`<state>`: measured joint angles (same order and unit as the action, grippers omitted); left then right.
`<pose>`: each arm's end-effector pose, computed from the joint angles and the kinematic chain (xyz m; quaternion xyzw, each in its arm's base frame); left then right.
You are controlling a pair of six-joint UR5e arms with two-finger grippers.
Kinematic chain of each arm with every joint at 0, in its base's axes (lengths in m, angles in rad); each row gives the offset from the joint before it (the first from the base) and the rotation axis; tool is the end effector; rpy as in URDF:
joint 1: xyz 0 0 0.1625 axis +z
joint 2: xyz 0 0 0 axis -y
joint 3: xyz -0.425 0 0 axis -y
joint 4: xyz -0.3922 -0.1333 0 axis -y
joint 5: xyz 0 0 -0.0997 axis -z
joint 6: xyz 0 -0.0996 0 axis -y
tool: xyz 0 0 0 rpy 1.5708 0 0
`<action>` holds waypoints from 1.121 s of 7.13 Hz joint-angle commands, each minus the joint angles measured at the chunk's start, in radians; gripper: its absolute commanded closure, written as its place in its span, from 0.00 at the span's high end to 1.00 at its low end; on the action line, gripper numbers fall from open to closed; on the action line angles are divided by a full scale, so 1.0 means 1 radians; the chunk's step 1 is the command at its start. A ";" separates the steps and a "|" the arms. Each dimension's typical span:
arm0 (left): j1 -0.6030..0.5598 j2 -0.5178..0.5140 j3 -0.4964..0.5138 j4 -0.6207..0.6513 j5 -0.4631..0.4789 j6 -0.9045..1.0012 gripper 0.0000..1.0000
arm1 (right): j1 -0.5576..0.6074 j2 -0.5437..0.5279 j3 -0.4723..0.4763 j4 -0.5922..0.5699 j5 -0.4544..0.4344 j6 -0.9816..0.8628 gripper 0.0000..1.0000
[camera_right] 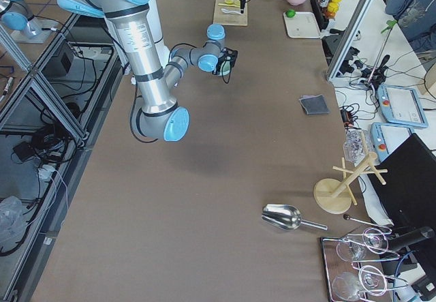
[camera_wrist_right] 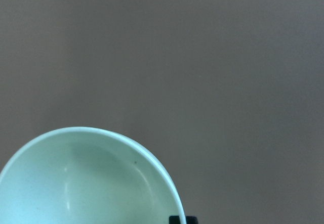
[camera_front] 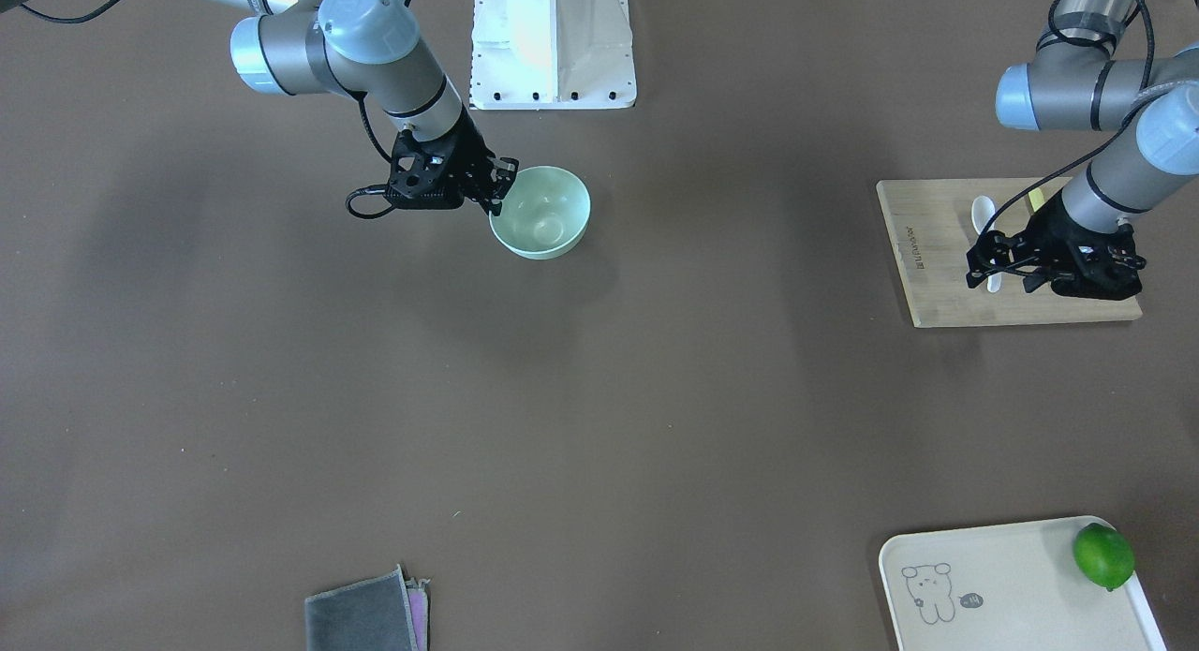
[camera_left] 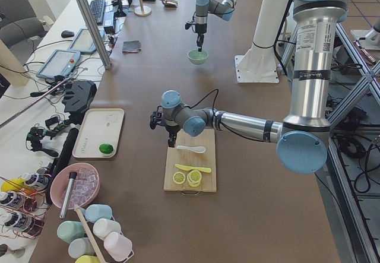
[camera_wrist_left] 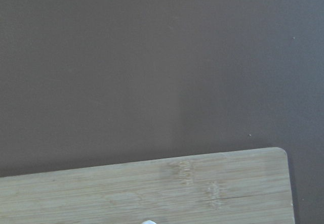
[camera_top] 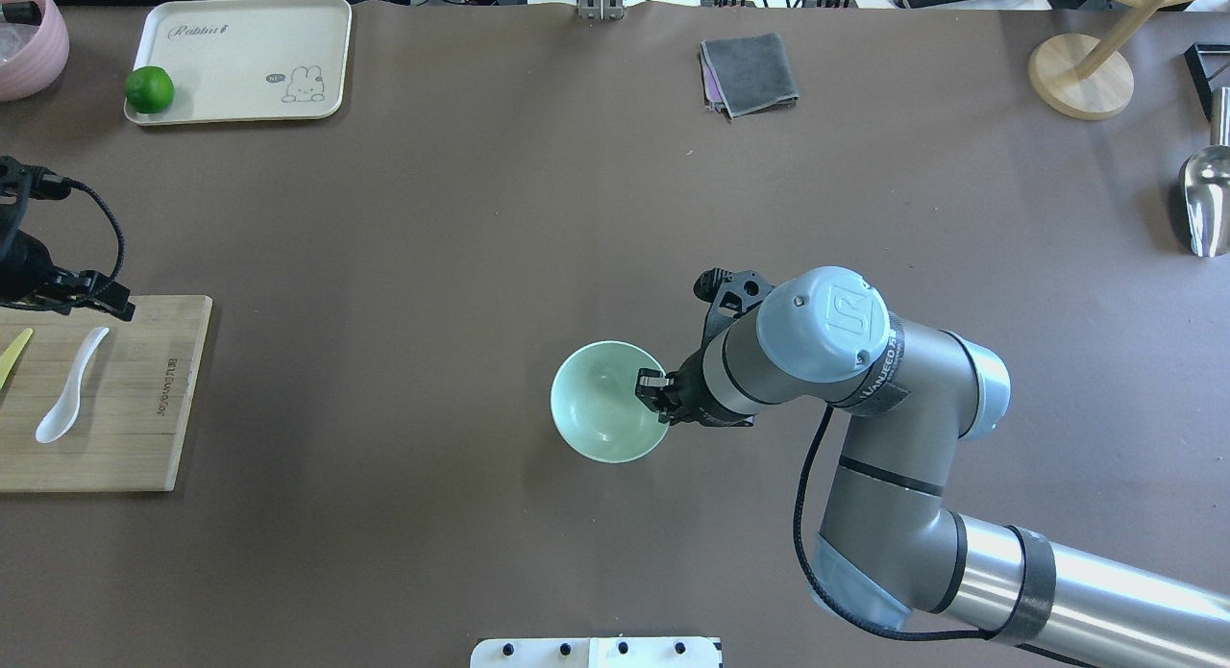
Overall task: Place spoon in bowl
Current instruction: 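Drag the bowl to table centre with right gripper while left arm reaches spoon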
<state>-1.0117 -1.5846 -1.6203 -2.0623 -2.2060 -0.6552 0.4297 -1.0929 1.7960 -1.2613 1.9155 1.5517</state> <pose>0.2152 -0.4838 0.5783 0.0423 0.3951 0.0415 0.9167 -0.5285 -0.3518 0.2514 -0.0399 -0.4992 0.0942 0.8604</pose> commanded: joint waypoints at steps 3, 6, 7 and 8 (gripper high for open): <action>0.005 0.015 -0.001 -0.013 0.000 -0.006 0.74 | -0.066 0.091 -0.012 -0.108 -0.059 0.024 0.00; 0.011 0.060 -0.010 -0.041 -0.006 -0.009 0.75 | -0.078 0.096 -0.026 -0.110 -0.091 0.022 0.00; 0.025 0.075 -0.009 -0.054 -0.006 -0.017 0.75 | -0.081 0.096 -0.027 -0.110 -0.102 0.022 0.00; 0.039 0.077 -0.009 -0.055 -0.004 -0.018 0.75 | -0.081 0.094 -0.026 -0.112 -0.104 0.024 0.53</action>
<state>-0.9883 -1.5167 -1.6289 -2.1105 -2.2110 -0.6697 0.3503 -0.9979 1.7704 -1.3714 1.8182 1.5743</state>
